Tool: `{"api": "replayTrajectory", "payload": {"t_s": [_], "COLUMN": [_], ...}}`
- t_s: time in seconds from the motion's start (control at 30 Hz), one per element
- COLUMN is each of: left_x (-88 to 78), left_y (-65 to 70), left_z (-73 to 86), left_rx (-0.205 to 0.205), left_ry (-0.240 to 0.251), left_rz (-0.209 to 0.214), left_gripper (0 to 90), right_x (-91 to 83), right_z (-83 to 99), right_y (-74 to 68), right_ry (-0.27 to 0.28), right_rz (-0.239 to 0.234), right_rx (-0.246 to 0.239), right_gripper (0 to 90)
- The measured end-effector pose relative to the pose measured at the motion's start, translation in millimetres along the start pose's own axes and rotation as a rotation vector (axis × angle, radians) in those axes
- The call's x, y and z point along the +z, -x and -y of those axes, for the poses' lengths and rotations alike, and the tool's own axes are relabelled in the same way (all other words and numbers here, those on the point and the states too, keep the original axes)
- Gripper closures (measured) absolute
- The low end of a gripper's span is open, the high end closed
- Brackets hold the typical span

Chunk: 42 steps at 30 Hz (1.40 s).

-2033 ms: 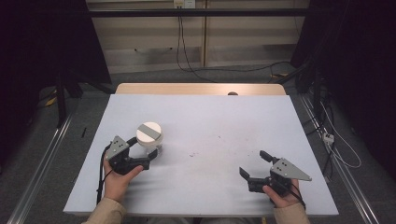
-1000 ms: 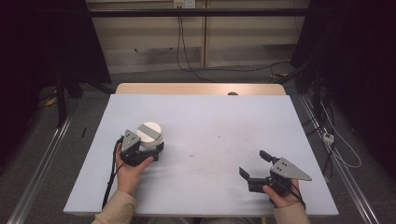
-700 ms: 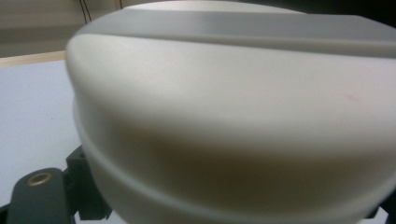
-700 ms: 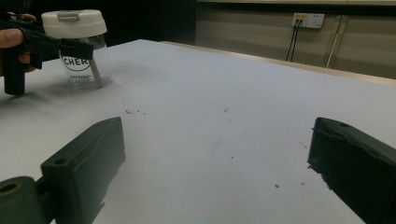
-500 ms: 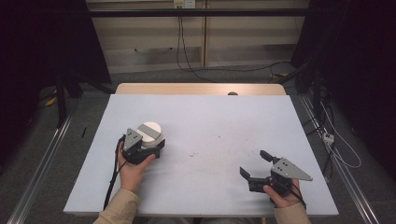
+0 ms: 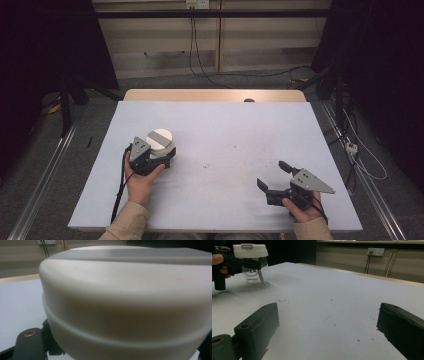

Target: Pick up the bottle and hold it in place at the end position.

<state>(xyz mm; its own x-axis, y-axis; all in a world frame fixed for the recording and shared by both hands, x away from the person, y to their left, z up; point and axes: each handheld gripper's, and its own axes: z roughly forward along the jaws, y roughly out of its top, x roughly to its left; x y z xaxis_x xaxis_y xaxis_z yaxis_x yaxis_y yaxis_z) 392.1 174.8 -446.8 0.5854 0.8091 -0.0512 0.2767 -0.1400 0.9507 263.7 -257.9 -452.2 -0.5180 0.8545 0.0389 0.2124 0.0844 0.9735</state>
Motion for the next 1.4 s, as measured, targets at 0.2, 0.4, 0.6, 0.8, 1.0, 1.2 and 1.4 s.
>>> {"api": "replayTrajectory", "payload": {"t_s": [0.2, 0.4, 0.6, 0.8, 1.0, 1.2, 1.4], "left_x": [2.0, 12.9, 25.2, 34.6, 41.4, 49.0, 58.3], "left_y": [2.0, 7.2, 15.9, 22.9, 28.2, 32.5, 36.3], "left_z": [-3.9, -10.6, -15.5, -18.3, -19.9, -23.4, -25.1], "left_rx": [-0.013, -0.011, 0.000, 0.004, 0.014, 0.017, 0.017], "left_ry": [0.006, 0.021, 0.023, 0.022, 0.015, 0.019, 0.011], "left_rz": [0.012, 0.028, 0.054, 0.075, 0.088, 0.099, 0.112], "left_gripper": [18.3, 18.3, 18.4, 18.4, 18.4, 18.4, 18.4], "right_x": [1.3, 2.4, 1.9, 1.9, 2.4, 2.8, 3.1], "right_z": [-0.4, -0.8, -0.9, -0.9, -1.0, -0.9, -0.8], "right_y": [-0.3, -0.9, -0.7, -0.1, -0.3, -0.6, 0.0], "right_ry": [0.000, 0.000, 0.002, 0.004, 0.002, 0.002, 0.004], "right_rz": [0.000, -0.003, -0.004, -0.003, -0.004, -0.006, -0.005], "right_rx": [-0.003, -0.003, -0.006, -0.006, -0.007, -0.005, -0.004], "right_gripper": [3.5, 3.5, 3.5, 3.5, 3.5, 3.6, 3.5]}}
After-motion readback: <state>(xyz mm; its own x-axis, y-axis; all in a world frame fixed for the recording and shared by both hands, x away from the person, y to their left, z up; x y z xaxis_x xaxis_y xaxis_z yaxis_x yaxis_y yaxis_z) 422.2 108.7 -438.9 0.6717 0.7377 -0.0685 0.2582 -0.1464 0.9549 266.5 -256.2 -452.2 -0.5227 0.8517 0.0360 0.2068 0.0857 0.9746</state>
